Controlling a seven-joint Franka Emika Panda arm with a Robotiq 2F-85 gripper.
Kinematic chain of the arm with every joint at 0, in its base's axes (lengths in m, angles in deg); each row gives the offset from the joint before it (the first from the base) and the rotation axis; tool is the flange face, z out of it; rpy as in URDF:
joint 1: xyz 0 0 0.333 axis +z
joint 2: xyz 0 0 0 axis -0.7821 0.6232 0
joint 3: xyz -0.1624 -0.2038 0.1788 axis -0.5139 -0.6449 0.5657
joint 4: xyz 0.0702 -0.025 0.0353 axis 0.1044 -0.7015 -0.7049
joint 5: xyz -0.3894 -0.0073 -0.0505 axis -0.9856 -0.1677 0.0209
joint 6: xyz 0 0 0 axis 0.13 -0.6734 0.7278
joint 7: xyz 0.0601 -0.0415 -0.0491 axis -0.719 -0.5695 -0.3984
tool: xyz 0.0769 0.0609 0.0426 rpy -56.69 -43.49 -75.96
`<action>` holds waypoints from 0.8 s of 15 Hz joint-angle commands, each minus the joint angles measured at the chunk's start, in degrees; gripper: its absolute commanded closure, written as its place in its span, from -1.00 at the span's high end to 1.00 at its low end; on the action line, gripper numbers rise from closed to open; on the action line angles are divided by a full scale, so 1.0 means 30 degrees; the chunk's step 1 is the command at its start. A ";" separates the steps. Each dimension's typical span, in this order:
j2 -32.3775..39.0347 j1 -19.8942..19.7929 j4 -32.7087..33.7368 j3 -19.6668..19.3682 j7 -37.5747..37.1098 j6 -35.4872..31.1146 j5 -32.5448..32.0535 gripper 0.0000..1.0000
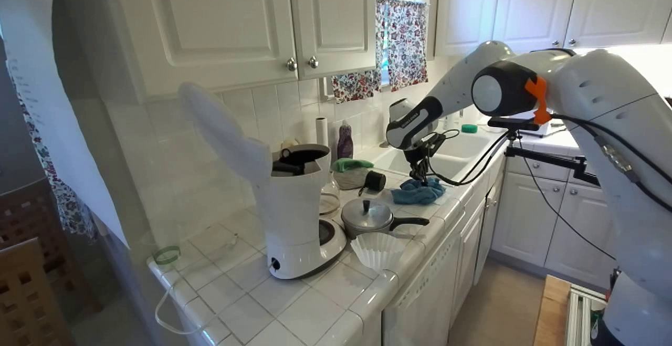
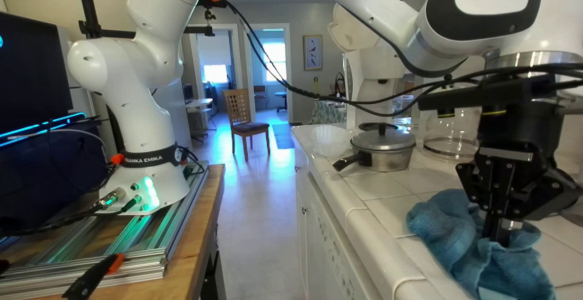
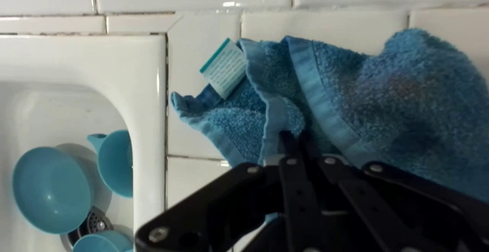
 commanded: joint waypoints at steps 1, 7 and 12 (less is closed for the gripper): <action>0.1657 -0.0015 0.1922 0.0302 -0.0174 -0.1480 0.0566 -0.98; 0.1326 0.0405 0.1766 0.1281 0.0004 -0.1610 0.1383 -0.98; 0.0330 0.1315 0.0807 0.1711 -0.0101 -0.1574 0.1324 -0.98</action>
